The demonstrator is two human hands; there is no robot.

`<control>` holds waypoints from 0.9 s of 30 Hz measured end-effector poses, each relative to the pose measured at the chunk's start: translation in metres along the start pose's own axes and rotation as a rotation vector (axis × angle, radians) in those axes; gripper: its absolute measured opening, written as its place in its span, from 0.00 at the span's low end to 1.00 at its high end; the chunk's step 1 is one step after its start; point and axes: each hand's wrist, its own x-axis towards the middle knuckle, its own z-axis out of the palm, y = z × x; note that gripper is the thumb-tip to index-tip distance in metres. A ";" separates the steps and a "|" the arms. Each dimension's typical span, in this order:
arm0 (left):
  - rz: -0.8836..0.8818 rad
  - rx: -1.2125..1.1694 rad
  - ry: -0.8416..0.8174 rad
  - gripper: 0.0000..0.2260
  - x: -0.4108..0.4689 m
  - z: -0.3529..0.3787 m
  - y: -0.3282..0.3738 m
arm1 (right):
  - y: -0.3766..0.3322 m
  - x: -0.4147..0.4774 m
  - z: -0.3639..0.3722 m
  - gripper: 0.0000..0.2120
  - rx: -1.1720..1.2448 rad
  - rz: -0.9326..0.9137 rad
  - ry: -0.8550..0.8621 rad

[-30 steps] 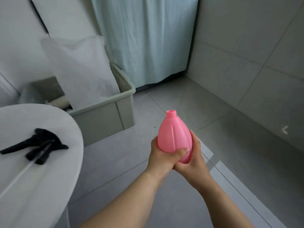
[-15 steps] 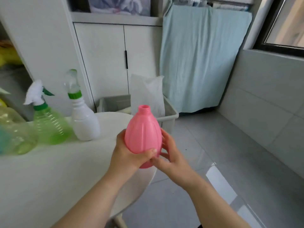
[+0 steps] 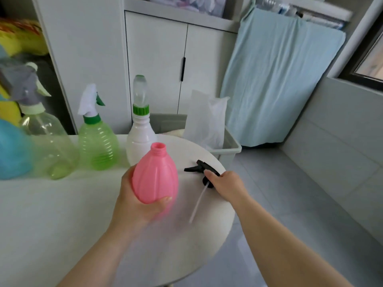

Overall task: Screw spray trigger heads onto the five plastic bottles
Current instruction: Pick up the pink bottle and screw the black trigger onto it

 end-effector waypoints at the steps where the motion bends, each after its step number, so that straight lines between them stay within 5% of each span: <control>1: -0.001 -0.006 0.001 0.38 0.001 -0.001 -0.003 | -0.003 0.003 0.004 0.18 -0.077 -0.009 -0.005; 5: -0.036 -0.016 0.001 0.36 0.001 0.000 -0.007 | -0.007 0.010 0.015 0.10 -0.241 -0.013 0.019; 10: -0.018 -0.004 -0.036 0.36 -0.001 0.001 -0.010 | -0.005 0.017 0.010 0.11 -0.167 -0.006 0.016; 19: 0.006 0.040 -0.123 0.40 -0.004 0.001 -0.011 | -0.021 -0.001 -0.025 0.08 1.166 0.136 -0.122; 27: -0.002 0.021 -0.157 0.38 -0.006 -0.003 -0.007 | -0.063 -0.034 -0.073 0.10 1.366 -0.239 -0.119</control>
